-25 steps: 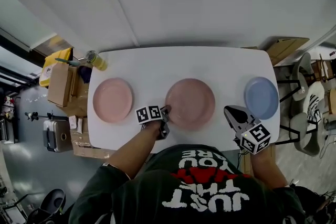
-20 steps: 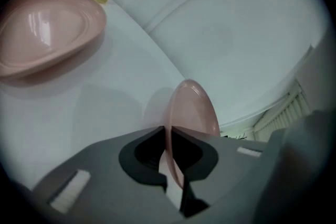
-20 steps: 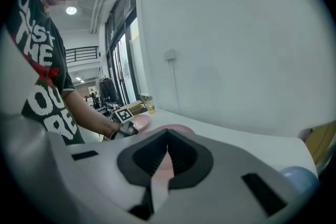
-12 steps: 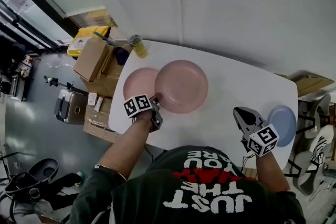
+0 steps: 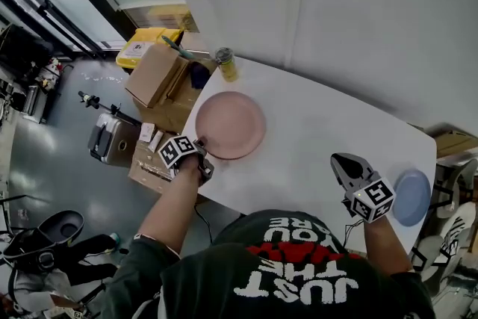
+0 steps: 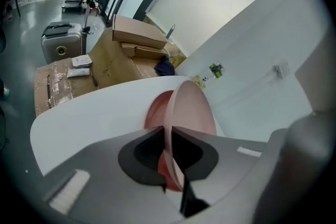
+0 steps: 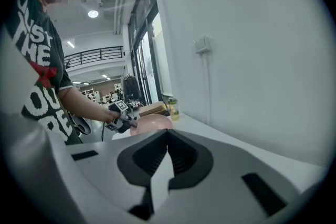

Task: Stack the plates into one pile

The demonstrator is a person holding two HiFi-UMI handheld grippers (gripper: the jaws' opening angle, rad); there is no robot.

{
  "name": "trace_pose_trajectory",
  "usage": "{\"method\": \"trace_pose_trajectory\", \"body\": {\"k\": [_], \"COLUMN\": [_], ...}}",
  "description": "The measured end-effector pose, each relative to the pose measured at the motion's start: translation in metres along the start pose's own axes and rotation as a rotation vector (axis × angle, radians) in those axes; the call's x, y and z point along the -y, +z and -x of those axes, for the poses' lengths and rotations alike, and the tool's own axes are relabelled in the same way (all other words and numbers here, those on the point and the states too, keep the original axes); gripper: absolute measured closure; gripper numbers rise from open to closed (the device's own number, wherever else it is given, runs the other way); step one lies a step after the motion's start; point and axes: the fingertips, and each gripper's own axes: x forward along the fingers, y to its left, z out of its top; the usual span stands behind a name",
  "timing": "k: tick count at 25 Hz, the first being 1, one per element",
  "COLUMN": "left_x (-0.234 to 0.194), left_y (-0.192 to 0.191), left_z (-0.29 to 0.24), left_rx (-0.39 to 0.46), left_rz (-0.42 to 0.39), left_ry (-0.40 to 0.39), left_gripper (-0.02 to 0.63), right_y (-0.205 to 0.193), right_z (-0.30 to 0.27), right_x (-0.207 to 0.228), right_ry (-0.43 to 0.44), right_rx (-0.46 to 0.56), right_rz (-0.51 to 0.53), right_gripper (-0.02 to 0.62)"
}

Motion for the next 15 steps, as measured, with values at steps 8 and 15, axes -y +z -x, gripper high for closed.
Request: {"method": "trace_pose_trajectory", "body": {"k": [8, 15], "left_x": [-0.007, 0.007], "left_y": [-0.012, -0.014], "left_z": [-0.007, 0.049], "left_rx": [-0.11, 0.045], "left_rz": [-0.23, -0.228], "left_ry": [0.092, 0.054], "left_gripper": [0.456, 0.408], "right_y": [-0.006, -0.008], "right_z": [0.019, 0.069], "right_x": [0.006, 0.017], "right_ry": [-0.038, -0.046], "right_rx": [0.001, 0.066], "right_rz": [-0.022, -0.025], "right_gripper": [0.589, 0.589]}}
